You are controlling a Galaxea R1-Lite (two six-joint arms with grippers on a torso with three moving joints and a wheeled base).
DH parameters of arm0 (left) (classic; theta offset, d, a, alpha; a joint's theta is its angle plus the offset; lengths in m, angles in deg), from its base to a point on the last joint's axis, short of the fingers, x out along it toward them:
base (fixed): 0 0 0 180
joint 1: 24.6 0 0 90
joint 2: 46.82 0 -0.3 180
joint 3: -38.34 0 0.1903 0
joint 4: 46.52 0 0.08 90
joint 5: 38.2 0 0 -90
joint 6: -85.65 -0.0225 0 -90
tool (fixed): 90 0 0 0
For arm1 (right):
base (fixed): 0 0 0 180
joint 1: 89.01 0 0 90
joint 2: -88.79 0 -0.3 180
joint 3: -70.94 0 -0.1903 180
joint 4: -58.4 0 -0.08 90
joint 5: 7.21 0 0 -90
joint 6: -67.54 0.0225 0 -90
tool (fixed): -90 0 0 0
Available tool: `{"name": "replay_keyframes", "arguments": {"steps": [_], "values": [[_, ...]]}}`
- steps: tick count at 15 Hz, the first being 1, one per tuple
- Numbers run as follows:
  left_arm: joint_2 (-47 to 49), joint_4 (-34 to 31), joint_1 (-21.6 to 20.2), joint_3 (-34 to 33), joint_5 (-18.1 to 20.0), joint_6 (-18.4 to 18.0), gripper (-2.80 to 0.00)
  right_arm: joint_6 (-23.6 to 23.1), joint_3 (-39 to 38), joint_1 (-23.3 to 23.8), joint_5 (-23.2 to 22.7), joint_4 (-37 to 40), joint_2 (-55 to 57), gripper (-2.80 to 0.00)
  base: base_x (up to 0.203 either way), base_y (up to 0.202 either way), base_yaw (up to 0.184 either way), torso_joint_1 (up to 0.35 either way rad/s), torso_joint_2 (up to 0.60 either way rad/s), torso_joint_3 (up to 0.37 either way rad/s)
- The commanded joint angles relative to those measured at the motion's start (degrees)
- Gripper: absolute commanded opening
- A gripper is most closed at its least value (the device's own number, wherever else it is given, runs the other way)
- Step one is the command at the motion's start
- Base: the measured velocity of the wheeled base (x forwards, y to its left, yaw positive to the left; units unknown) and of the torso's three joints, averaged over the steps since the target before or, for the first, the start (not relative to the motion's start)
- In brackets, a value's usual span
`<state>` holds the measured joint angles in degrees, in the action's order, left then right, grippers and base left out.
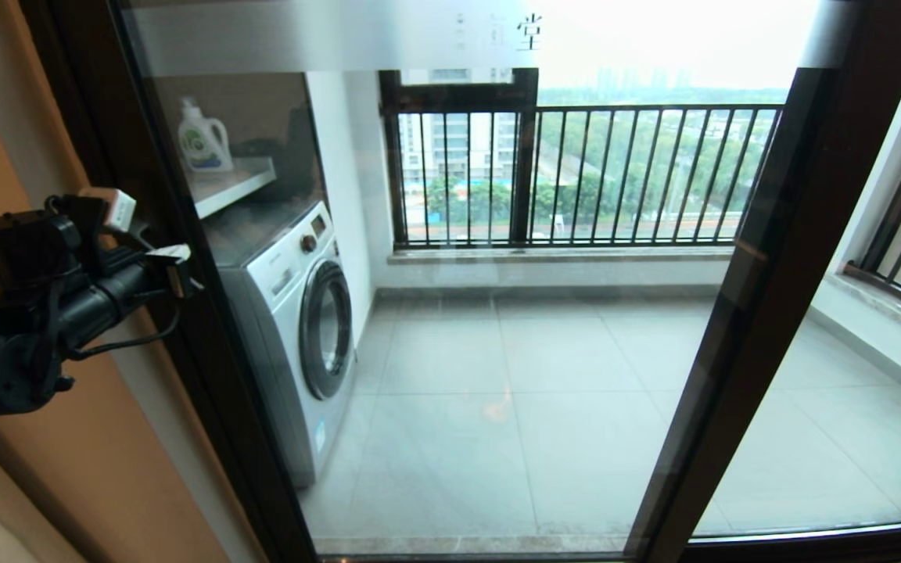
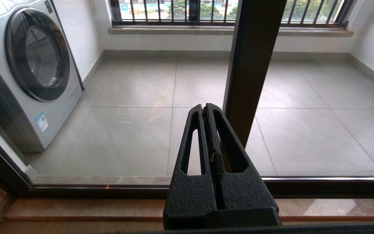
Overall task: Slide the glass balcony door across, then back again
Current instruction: Open the slid door
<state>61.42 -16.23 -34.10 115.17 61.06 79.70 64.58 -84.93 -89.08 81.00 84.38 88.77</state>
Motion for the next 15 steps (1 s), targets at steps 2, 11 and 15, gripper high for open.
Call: {"name": "replay_keyframes", "arguments": {"steps": [2,11,15], "values": [[0.04,0.21,-0.88,-1.62,0.06,0.06,-2.8,-0.04,0.02,-0.01,-0.05,0.03,0.02,-2.8,0.0,0.0,0.0,0.0,0.0,0.0],[1.89,0.28,-3.23,-1.76,0.17,-0.35,-2.8,-0.04,0.02,-0.01,-0.05,0.03,0.02,-2.8,0.0,0.0,0.0,0.0,0.0,0.0],[2.94,0.3,-4.74,-1.7,0.24,-0.38,-2.8,-0.04,0.02,-0.01,-0.05,0.03,0.02,-2.8,0.0,0.0,0.0,0.0,0.0,0.0]]}}
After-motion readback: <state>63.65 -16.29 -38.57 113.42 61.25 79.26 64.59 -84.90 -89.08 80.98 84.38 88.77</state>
